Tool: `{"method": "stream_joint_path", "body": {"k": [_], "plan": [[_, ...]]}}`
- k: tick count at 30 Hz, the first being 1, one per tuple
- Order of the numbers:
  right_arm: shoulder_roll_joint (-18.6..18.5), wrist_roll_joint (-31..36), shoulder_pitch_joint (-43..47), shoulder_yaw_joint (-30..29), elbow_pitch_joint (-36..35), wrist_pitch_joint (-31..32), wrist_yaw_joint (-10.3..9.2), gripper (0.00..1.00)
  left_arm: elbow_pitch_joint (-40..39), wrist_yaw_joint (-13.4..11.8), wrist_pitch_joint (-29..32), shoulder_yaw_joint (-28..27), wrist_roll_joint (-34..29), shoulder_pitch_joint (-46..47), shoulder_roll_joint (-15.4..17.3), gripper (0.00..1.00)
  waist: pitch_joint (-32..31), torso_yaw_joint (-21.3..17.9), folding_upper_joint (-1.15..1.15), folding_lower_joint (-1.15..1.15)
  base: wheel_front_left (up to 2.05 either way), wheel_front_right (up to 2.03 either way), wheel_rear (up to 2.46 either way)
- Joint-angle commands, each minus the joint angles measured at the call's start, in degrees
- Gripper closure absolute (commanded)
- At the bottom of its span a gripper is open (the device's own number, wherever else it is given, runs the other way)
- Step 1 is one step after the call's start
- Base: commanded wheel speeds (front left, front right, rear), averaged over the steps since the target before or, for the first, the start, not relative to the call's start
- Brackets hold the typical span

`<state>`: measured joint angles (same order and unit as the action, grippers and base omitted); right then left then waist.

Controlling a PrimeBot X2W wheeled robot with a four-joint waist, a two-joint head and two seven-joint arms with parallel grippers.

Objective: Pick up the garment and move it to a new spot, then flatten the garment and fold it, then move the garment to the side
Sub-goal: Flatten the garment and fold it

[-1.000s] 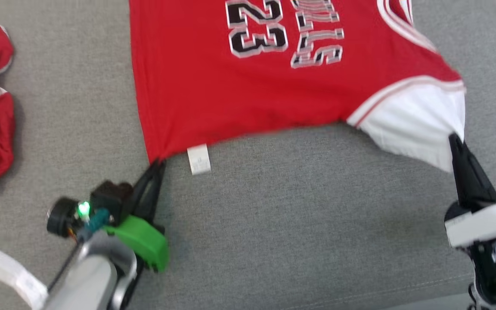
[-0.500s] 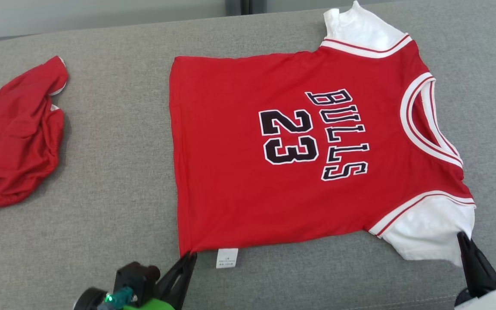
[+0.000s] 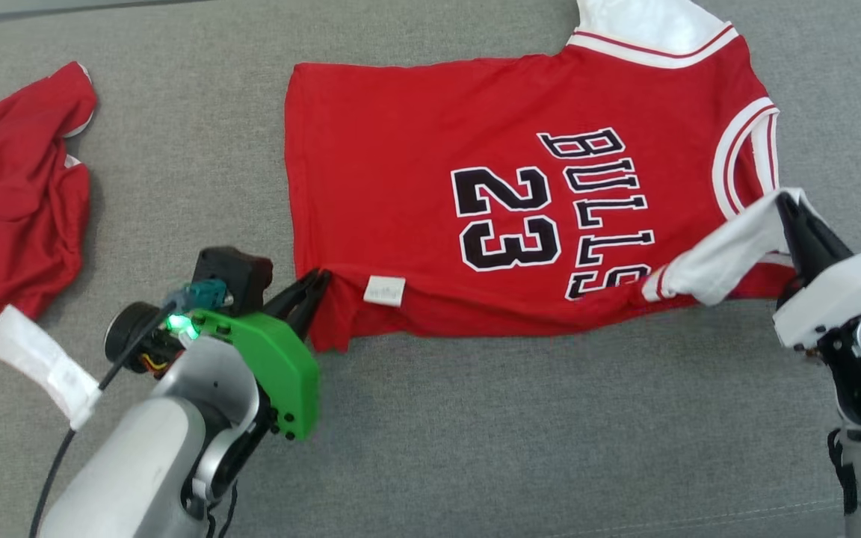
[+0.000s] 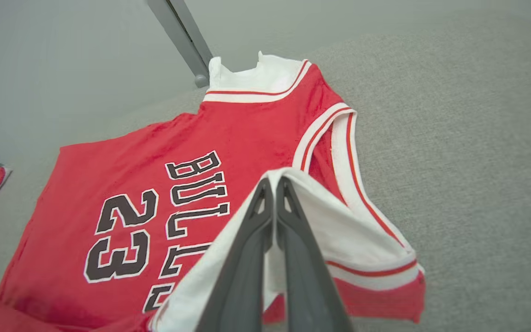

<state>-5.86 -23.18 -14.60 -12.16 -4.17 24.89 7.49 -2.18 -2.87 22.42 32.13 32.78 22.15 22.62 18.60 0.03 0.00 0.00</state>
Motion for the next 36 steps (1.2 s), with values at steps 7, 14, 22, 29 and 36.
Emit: {"method": "stream_joint_path", "body": {"k": [7, 14, 22, 29, 36], "plan": [[-1.6, 3.6, -8.9, 1.7, 7.0, 2.8, 0.00, 1.00, 7.5, 2.1, 2.7, 1.0, -0.5, 7.3, -0.7, 1.00, 3.1, 0.0, 0.00, 0.00, 0.00, 0.00, 0.00], [-2.3, 4.5, -9.9, 2.9, 9.0, 0.4, 0.00, 0.00, 9.3, 1.9, 1.6, 0.3, 0.9, 6.5, -1.0, 0.00, 2.4, -0.5, 0.00, 0.00, 0.00, 0.00, 0.00], [-8.1, 6.1, 1.3, 2.9, 1.0, 1.3, 0.00, 0.00, -1.9, -3.3, -1.3, -3.1, 4.7, -5.9, 0.6, 0.00, 0.2, -1.3, 0.00, 0.00, 0.00, 0.00, 0.00], [-10.9, 8.6, 7.0, 1.9, -1.1, 4.7, -0.02, 0.00, -3.7, -5.3, -2.2, -2.5, 5.5, -9.9, -1.1, 0.00, 2.9, -1.2, 0.00, 0.00, 0.00, 0.00, 0.00], [-10.6, 9.7, 4.3, 3.2, 2.8, 6.4, -0.02, 0.00, -0.3, -4.8, -3.0, -2.4, 5.5, -7.6, -2.0, 0.00, 4.4, -1.0, 0.00, 0.00, 0.00, 0.00, 0.00]]}}
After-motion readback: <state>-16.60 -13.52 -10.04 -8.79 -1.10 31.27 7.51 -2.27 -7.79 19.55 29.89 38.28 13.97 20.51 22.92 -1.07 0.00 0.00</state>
